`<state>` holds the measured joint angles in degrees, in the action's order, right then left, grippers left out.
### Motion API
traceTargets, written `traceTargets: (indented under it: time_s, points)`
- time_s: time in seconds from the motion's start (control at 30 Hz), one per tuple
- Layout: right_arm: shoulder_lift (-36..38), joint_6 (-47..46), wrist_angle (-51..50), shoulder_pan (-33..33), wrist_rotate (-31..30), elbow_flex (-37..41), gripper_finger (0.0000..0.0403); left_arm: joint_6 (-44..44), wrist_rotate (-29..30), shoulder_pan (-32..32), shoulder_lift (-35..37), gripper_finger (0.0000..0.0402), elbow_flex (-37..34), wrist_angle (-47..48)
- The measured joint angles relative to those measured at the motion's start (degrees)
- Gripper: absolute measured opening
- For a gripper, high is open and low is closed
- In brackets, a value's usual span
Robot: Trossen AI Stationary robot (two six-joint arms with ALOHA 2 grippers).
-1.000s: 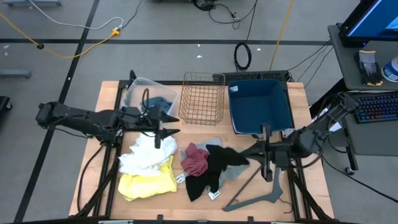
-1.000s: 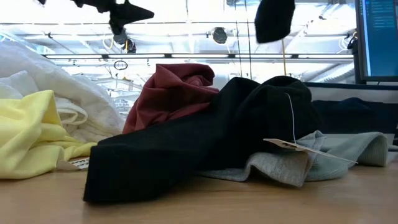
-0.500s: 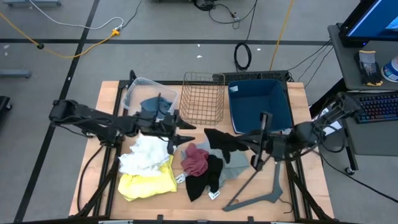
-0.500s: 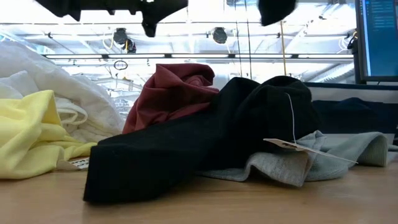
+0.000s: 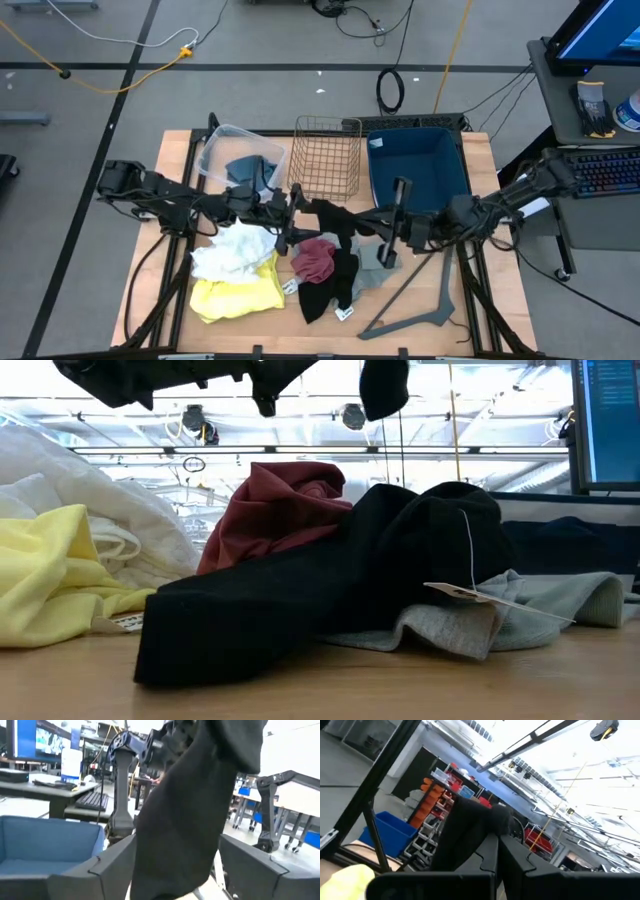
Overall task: Pick & Place Cloths
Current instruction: Put the black sock into the transparent bin
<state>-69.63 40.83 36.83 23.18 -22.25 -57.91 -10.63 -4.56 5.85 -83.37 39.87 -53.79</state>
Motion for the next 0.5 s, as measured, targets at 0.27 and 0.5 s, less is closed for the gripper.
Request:
traceTargets:
  time_s: [0.27, 0.5]
  points:
    - [-4.1, -1.2, 6.8, -3.4, 2.2, 0.0, 0.0, 0.4, 0.1, 0.9, 0.1, 0.0324, 2.1, -0.1]
    - [-6.8, -4.1, 11.3, -5.9, 6.2, 0.0, 0.0, 1.0, 0.1, 1.1, 0.1, 0.032, 2.9, 0.1]
